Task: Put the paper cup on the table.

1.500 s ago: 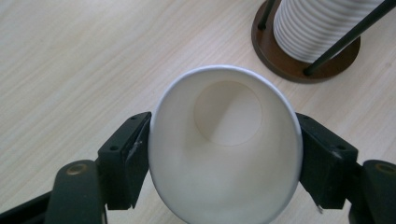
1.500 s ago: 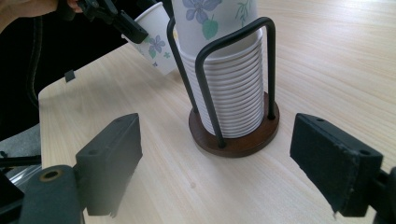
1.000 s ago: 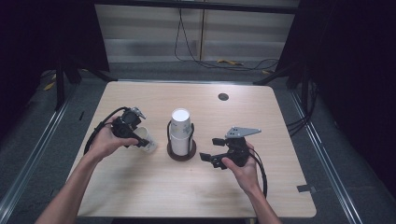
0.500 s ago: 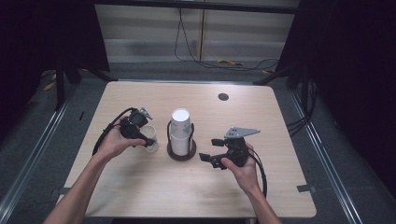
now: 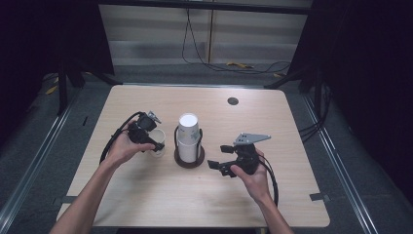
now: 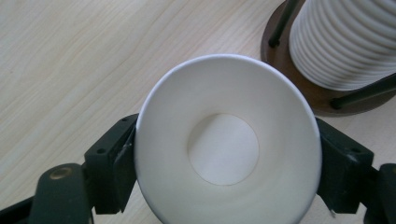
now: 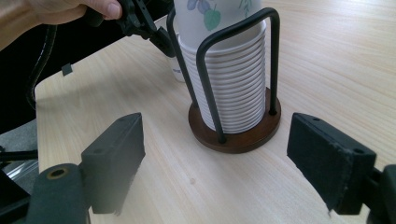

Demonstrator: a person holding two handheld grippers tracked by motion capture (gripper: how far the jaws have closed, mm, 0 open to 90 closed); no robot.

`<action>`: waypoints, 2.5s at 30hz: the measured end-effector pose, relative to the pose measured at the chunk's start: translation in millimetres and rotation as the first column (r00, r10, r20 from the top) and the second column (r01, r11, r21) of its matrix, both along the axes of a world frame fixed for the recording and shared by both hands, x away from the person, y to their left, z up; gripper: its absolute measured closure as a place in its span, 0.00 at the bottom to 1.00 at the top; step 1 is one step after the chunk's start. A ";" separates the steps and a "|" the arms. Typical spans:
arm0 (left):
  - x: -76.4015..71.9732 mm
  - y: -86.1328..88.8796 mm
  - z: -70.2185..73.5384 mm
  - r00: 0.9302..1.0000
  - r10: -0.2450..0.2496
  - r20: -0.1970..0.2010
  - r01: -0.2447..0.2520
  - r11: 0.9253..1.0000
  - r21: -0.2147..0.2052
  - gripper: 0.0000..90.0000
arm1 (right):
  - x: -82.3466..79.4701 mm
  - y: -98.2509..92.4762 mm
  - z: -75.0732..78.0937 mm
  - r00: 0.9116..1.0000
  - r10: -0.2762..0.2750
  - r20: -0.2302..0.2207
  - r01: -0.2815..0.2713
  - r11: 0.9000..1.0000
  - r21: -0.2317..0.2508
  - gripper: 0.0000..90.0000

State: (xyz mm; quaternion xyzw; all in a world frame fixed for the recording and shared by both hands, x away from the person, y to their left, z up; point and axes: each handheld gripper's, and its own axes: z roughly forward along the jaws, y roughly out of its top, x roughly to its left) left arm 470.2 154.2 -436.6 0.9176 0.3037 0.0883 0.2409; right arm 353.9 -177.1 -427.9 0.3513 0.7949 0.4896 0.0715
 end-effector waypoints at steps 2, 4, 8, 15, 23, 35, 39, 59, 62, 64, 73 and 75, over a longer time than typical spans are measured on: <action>0.5 1.0 0.1 1.000 0.000 -0.003 0.000 1.000 -0.009 0.22 | -0.1 -0.1 -0.1 1.000 0.001 0.001 -0.001 1.000 -0.001 0.21; 1.2 2.8 0.2 1.000 0.011 -0.003 -0.011 1.000 -0.024 0.22 | 0.1 -1.2 -0.1 1.000 -0.001 0.000 0.001 1.000 0.004 0.21; 1.8 5.0 0.3 1.000 0.024 -0.007 -0.025 0.998 -0.060 0.19 | 0.1 -2.2 0.1 1.000 -0.002 -0.001 0.002 1.000 0.006 0.21; 1.9 8.9 4.8 0.999 0.041 0.003 -0.041 0.993 -0.108 0.18 | -0.3 -1.9 0.9 1.000 0.000 0.000 0.000 1.000 0.008 0.22; 0.6 12.1 6.1 0.999 0.035 0.032 -0.030 0.986 -0.162 0.18 | -0.4 -3.0 1.6 1.000 -0.003 0.005 0.003 1.000 0.006 0.22; -1.7 23.0 20.2 0.991 0.093 0.096 -0.067 0.968 -0.244 0.19 | 0.0 -3.7 1.7 1.000 -0.006 0.009 0.006 1.000 0.017 0.22; -5.3 28.3 22.5 0.991 0.077 0.113 -0.047 0.967 -0.249 0.19 | -0.3 -5.0 1.8 1.000 -0.012 0.012 0.011 1.000 0.016 0.22; -29.5 59.9 28.9 0.986 0.059 0.156 0.004 0.927 -0.375 0.20 | -0.1 -4.4 -1.5 1.000 -0.016 0.001 0.015 1.000 0.008 0.22; -34.6 62.2 28.8 0.985 0.047 0.167 0.021 0.925 -0.380 0.20 | 0.2 -4.3 -1.6 1.000 -0.017 0.001 0.017 1.000 0.009 0.22; -39.2 62.8 27.8 0.982 0.055 0.181 0.019 0.924 -0.381 0.20 | 0.2 -4.4 -2.0 1.000 -0.018 0.001 0.018 1.000 0.006 0.22; -60.8 58.2 22.1 0.978 0.038 0.204 0.046 0.919 -0.392 0.20 | -0.2 -2.8 -3.5 1.000 -0.019 -0.001 0.019 1.000 0.003 0.22; -64.9 57.3 19.9 0.982 0.038 0.186 0.042 0.913 -0.405 0.20 | -0.7 -3.5 -3.2 1.000 -0.022 -0.001 0.022 1.000 0.001 0.22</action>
